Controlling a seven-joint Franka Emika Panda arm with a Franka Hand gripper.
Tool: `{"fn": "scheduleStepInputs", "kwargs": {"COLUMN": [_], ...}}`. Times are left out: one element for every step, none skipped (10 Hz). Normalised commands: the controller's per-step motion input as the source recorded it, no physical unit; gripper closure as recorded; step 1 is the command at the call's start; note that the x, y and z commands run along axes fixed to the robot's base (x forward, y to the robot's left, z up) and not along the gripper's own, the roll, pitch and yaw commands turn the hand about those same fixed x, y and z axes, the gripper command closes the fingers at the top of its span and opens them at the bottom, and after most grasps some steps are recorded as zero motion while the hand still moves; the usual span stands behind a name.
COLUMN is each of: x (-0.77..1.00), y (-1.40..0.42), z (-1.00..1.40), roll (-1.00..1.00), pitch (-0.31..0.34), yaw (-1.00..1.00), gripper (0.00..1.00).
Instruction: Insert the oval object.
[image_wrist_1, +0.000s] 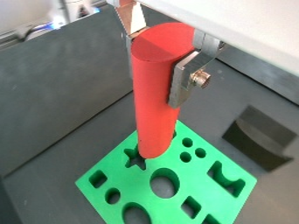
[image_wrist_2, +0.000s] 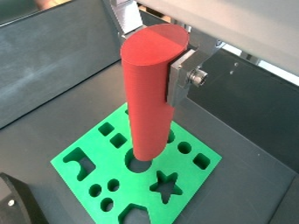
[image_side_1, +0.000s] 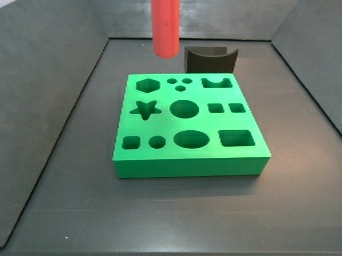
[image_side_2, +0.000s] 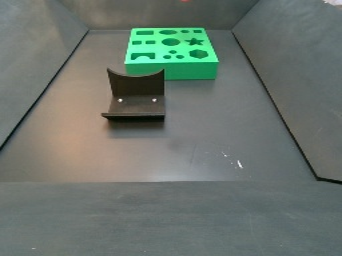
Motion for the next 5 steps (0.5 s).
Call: {"fn": "scheduleStepInputs", "kwargs": {"x": [0.0, 0.02, 0.16, 0.27, 0.37], "y": [-0.11, -0.12, -0.14, -0.16, -0.17], "z": [-0.24, -0.2, -0.2, -0.2, -0.2], "roll": [0.0, 0.0, 0.0, 0.0, 0.0], "pitch": [0.0, 0.0, 0.0, 0.0, 0.0], "yaw": [-1.0, -0.98, -0.87, -0.78, -0.69], "gripper": [1.0, 1.0, 1.0, 1.0, 1.0]}}
